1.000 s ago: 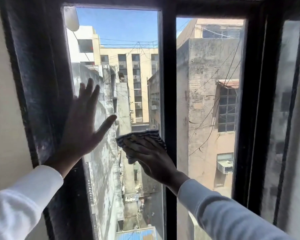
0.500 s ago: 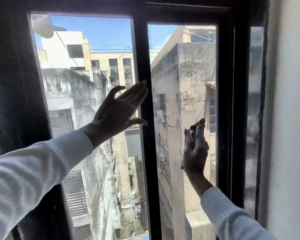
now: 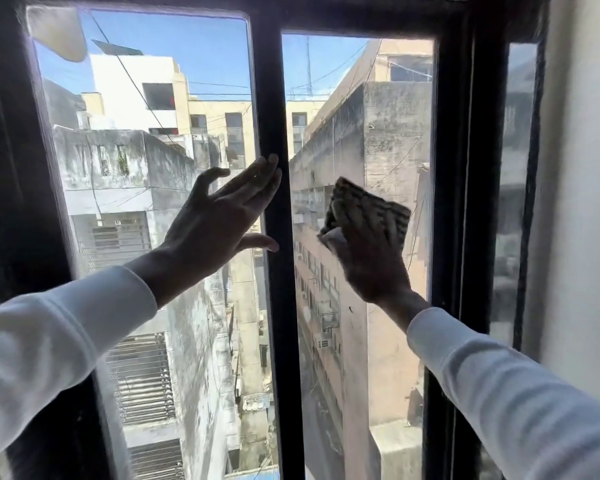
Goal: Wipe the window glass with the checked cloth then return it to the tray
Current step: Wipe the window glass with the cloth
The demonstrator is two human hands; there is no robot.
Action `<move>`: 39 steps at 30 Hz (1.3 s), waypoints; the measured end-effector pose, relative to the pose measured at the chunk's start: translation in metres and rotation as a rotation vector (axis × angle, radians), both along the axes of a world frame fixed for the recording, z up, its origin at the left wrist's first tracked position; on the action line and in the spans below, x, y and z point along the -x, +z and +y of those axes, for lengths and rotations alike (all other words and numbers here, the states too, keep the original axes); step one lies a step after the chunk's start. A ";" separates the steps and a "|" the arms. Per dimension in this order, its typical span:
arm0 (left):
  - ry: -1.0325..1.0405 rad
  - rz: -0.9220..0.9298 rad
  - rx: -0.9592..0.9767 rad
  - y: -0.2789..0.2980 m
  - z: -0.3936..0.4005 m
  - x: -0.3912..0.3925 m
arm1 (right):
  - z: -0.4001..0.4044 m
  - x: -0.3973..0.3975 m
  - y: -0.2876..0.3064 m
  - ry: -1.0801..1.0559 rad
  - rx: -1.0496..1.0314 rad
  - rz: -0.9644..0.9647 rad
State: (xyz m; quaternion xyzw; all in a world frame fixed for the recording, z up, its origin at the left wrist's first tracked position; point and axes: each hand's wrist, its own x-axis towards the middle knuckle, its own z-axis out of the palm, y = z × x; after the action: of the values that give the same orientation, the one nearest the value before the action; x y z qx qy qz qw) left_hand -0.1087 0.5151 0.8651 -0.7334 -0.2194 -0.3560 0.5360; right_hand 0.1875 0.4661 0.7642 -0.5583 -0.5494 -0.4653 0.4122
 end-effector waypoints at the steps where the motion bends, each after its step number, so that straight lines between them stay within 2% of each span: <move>1: -0.004 -0.005 0.012 0.000 -0.001 0.000 | -0.003 0.006 0.015 -0.008 -0.070 0.374; 2: -0.005 -0.016 0.022 0.000 -0.003 0.000 | -0.005 0.013 0.017 -0.031 -0.105 0.548; 3: 0.000 -0.022 0.026 -0.001 -0.005 0.000 | -0.005 0.021 0.007 -0.051 -0.069 0.499; 5: 0.015 -0.018 0.006 -0.002 -0.005 -0.001 | -0.001 0.014 -0.044 -0.064 0.143 -0.144; 6: 0.022 -0.020 -0.004 -0.002 -0.005 -0.001 | -0.006 -0.004 -0.058 -0.017 0.219 -0.297; 7: 0.025 -0.020 -0.003 -0.002 -0.006 -0.002 | -0.007 -0.018 -0.072 -0.001 0.245 -0.274; 8: 0.024 -0.019 0.005 -0.002 -0.007 -0.002 | -0.007 -0.019 -0.084 0.005 0.170 -0.065; 10: 0.028 -0.029 0.024 -0.001 -0.010 -0.001 | -0.018 0.014 -0.109 -0.045 0.084 0.584; 11: 0.028 -0.029 0.035 0.000 -0.013 -0.002 | -0.016 0.030 -0.126 -0.077 0.095 0.705; 12: 0.028 -0.020 0.046 0.001 -0.015 -0.002 | -0.014 0.046 -0.141 -0.078 0.144 0.657; 13: 0.031 -0.011 0.052 0.001 -0.016 -0.003 | -0.013 0.051 -0.155 -0.031 0.190 0.483; 15: 0.035 -0.017 0.042 0.000 -0.015 -0.003 | -0.008 0.026 -0.128 0.030 0.236 0.060; 16: 0.028 -0.019 0.040 0.000 -0.015 -0.002 | -0.006 0.011 -0.099 -0.002 0.237 -0.025; 17: 0.019 -0.019 0.041 0.000 -0.015 -0.002 | -0.001 0.001 -0.068 -0.043 0.221 0.046; 19: 0.002 -0.025 0.053 0.000 -0.015 -0.002 | -0.004 0.014 -0.023 -0.044 0.124 0.551; 20: -0.001 -0.023 0.068 0.001 -0.016 -0.001 | -0.003 0.030 -0.022 -0.032 0.110 0.660; 21: -0.001 -0.019 0.086 0.001 -0.018 -0.001 | -0.003 0.043 -0.034 -0.063 0.152 0.517; 23: 0.001 -0.015 0.105 0.000 -0.019 -0.001 | -0.008 0.044 -0.076 -0.075 0.332 -0.104; 24: -0.002 -0.017 0.109 0.000 -0.019 -0.001 | -0.011 0.036 -0.077 -0.089 0.376 -0.281; 25: -0.006 -0.020 0.110 0.000 -0.019 -0.001 | -0.007 0.030 -0.069 -0.092 0.339 -0.322; 26: -0.007 -0.020 0.111 0.000 -0.019 0.000 | -0.001 0.032 -0.054 -0.088 0.266 -0.245; 28: 0.002 -0.014 0.116 -0.001 -0.018 -0.001 | 0.011 0.063 -0.017 0.009 0.072 0.222; 29: 0.007 -0.016 0.116 -0.002 -0.018 -0.001 | 0.018 0.081 -0.002 0.058 0.014 0.397; 30: 0.011 -0.017 0.116 -0.002 -0.018 -0.001 | 0.024 0.095 0.006 0.116 -0.026 0.487; 31: 0.014 -0.014 0.115 0.000 -0.019 -0.001 | 0.027 0.100 0.006 0.129 -0.043 0.478; 32: 0.017 -0.012 0.113 0.000 -0.019 0.000 | 0.027 0.092 -0.004 0.108 -0.023 0.344; 34: 0.031 -0.010 0.111 -0.001 -0.019 0.001 | 0.018 0.044 -0.032 0.017 0.102 -0.184; 35: 0.037 -0.008 0.109 -0.001 -0.019 0.001 | 0.009 0.011 -0.039 -0.002 0.155 -0.304; 36: 0.041 -0.003 0.108 -0.001 -0.019 0.000 | 0.003 -0.015 -0.047 -0.022 0.159 -0.263; 37: 0.043 0.002 0.113 -0.001 -0.019 0.000 | -0.007 -0.031 -0.053 -0.021 0.103 -0.007; 38: 0.044 0.002 0.122 -0.001 -0.019 0.000 | -0.017 -0.033 -0.057 -0.040 0.037 0.350; 39: 0.047 0.000 0.129 -0.001 -0.019 0.000 | -0.020 -0.025 -0.062 -0.047 0.004 0.621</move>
State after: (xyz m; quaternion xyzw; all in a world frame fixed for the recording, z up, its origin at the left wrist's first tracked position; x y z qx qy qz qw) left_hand -0.1091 0.4959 0.8638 -0.7611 -0.2589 -0.3284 0.4958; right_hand 0.2121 0.4462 0.7020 -0.6873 -0.3850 -0.2806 0.5484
